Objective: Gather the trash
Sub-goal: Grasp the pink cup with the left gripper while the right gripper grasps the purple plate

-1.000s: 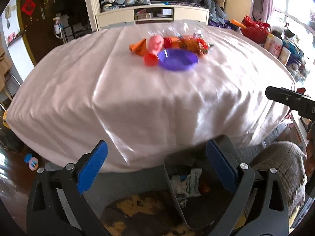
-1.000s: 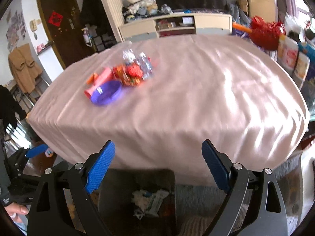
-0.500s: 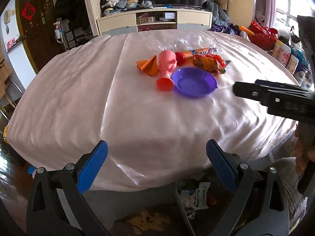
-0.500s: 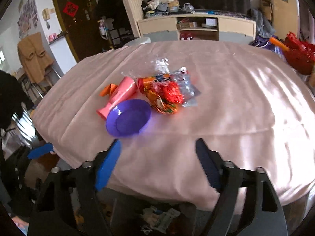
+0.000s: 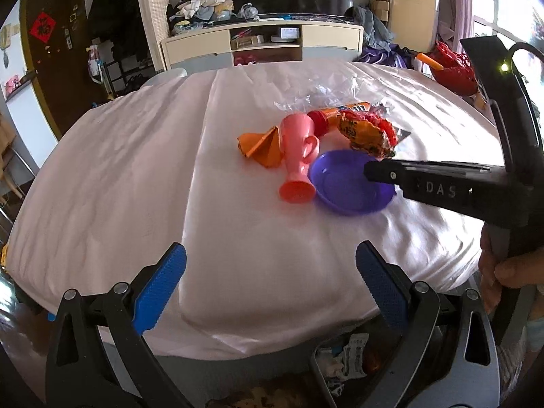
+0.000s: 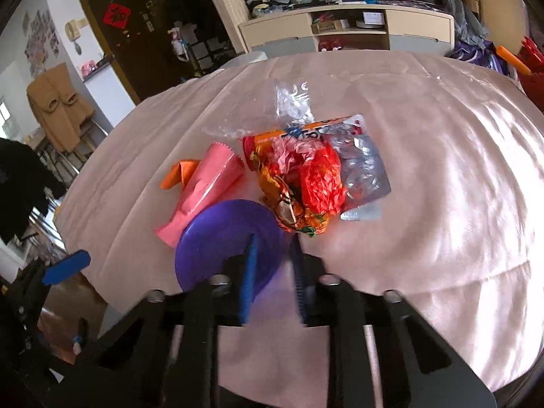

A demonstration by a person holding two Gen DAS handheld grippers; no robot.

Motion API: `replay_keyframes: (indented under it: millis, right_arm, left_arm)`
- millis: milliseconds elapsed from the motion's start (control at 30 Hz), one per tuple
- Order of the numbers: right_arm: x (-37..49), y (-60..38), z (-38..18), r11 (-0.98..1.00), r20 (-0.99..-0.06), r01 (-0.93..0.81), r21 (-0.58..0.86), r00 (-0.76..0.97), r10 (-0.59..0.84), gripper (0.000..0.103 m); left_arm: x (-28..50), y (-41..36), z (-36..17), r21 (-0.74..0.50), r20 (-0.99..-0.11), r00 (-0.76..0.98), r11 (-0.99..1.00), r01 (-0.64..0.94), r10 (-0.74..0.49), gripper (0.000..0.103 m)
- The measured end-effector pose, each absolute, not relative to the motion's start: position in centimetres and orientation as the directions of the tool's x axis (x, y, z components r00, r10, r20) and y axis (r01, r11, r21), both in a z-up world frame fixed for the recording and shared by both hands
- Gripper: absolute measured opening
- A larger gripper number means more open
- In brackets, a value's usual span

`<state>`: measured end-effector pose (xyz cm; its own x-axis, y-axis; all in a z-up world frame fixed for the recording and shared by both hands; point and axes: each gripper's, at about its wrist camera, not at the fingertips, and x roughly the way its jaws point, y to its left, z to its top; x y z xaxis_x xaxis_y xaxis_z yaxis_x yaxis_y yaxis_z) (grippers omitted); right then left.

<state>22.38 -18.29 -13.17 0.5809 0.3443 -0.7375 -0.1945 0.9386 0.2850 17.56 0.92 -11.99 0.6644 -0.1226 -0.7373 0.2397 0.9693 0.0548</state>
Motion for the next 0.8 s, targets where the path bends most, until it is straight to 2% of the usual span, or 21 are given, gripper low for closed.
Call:
replay_keyframes:
  millis: [33,300,367,433,500,600,667,700,800]
  right_arm:
    - [22.4,-18.0,-13.2,0.942,-0.739,-0.202,0.268,0.585,0.335,0.007]
    - [22.1,-19.4,-12.4,0.966,-0.727,-0.186,0.178,0.636,0.257,0.006]
    - [22.0,-19.9,-12.3,0.968,-0.729,-0.189,0.167,0.637,0.250,0.006]
    - [21.8,-20.3,-12.5,0.967,-0.734,-0.188,0.170,0.631,0.252,0.006]
    - [21.5,-20.9,-12.9,0.966,-0.737,-0.184,0.184,0.624,0.259,0.007]
    - [21.3,-21.3,-13.2,0.963,-0.737,-0.181,0.198,0.620,0.268,0.007]
    - [21.1,-21.2,-13.0,0.963,-0.735,-0.183,0.200,0.622,0.271,0.007]
    - [21.0,-21.2,-12.9,0.962,-0.734,-0.184,0.200,0.623,0.272,0.007]
    - [20.6,-21.2,-12.6,0.960,-0.729,-0.191,0.202,0.625,0.278,0.006]
  left_arm:
    - [17.9,0.9,-12.0,0.053,-0.737,0.664,0.969,0.241,-0.125,0.095]
    - [20.7,0.7,-12.1,0.024,-0.728,0.668,0.968,0.250,-0.155,0.093]
    - [21.5,0.5,-12.2,0.006,-0.732,0.658,0.964,0.265,-0.177,0.077]
    - [22.2,0.3,-12.4,-0.005,-0.737,0.649,0.962,0.275,-0.189,0.067]
    - [22.9,-0.3,-12.7,-0.003,-0.742,0.642,0.958,0.288,-0.195,0.064]
    - [23.6,-0.8,-13.3,-0.001,-0.751,0.628,0.952,0.307,-0.203,0.051]
    - [23.9,-1.0,-13.6,-0.001,-0.758,0.619,0.950,0.313,-0.205,0.032]
    - [23.9,-1.1,-13.7,0.009,-0.756,0.624,0.950,0.313,-0.199,0.027]
    - [23.4,-1.1,-13.4,0.013,-0.748,0.633,0.950,0.312,-0.198,0.026]
